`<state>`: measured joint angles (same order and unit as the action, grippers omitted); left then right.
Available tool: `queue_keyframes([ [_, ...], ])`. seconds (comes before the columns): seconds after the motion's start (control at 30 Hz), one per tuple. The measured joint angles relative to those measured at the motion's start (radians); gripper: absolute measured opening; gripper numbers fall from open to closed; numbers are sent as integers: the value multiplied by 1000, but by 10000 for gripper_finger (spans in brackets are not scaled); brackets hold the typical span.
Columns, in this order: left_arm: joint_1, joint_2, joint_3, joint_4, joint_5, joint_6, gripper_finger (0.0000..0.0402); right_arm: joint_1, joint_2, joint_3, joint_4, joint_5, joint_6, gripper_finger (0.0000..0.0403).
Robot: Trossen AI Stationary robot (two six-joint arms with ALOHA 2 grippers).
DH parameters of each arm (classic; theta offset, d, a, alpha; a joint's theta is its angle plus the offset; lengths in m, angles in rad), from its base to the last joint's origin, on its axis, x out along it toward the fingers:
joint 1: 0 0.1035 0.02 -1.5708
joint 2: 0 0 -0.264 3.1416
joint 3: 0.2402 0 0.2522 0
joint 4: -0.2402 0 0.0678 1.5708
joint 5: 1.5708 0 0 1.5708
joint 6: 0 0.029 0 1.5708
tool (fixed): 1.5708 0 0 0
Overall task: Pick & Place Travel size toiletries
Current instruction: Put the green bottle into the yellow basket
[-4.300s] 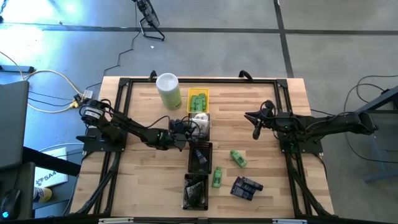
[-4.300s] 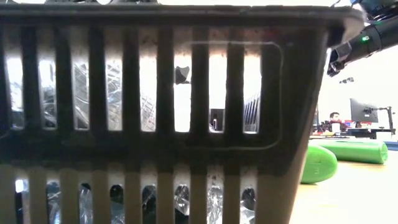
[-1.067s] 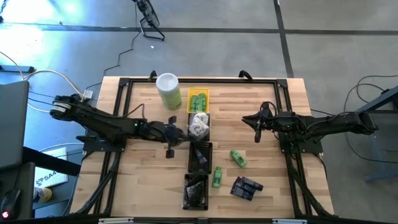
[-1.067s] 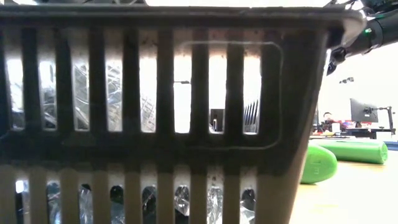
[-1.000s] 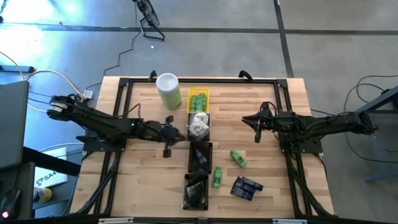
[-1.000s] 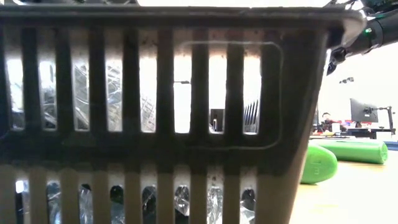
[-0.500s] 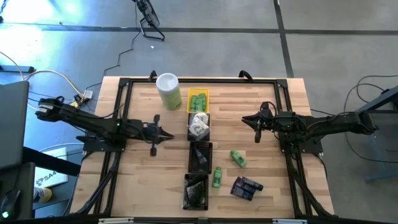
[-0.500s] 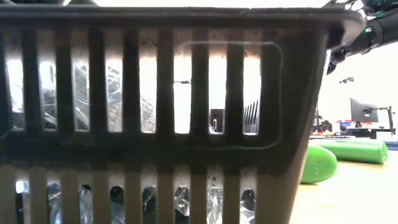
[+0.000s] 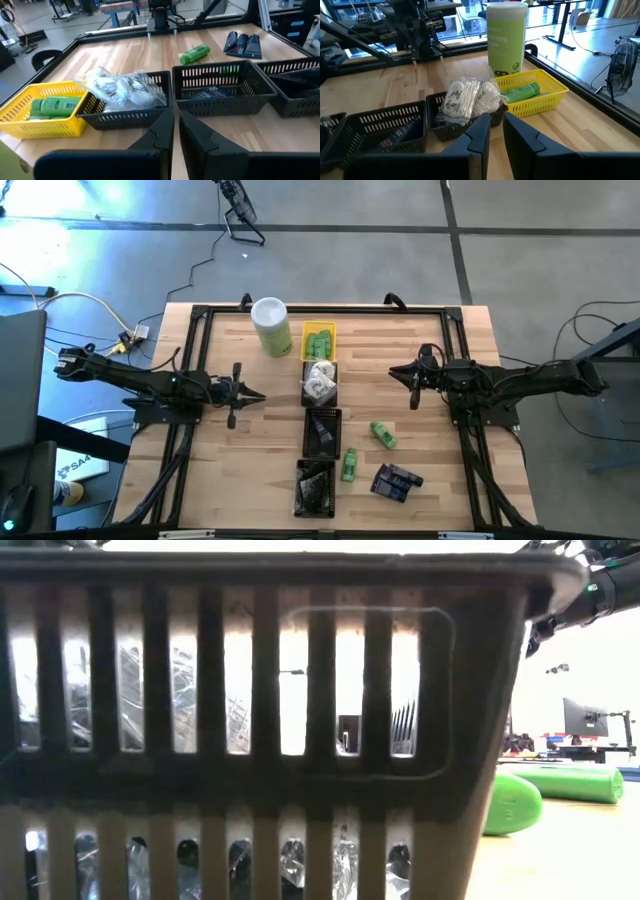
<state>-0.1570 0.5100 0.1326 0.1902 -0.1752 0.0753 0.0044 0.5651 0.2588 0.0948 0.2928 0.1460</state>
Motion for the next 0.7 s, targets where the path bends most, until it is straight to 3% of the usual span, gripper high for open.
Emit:
queue_keyframes([
  [0.17,0,-108,0,-102,-2,11,24,0,0,0,3,4,-19,46],
  [0.47,0,-361,0,-330,-3,29,24,0,0,0,46,100,-20,46],
  [0.7,0,-505,2,-396,12,42,24,0,0,0,72,97,-10,46],
])
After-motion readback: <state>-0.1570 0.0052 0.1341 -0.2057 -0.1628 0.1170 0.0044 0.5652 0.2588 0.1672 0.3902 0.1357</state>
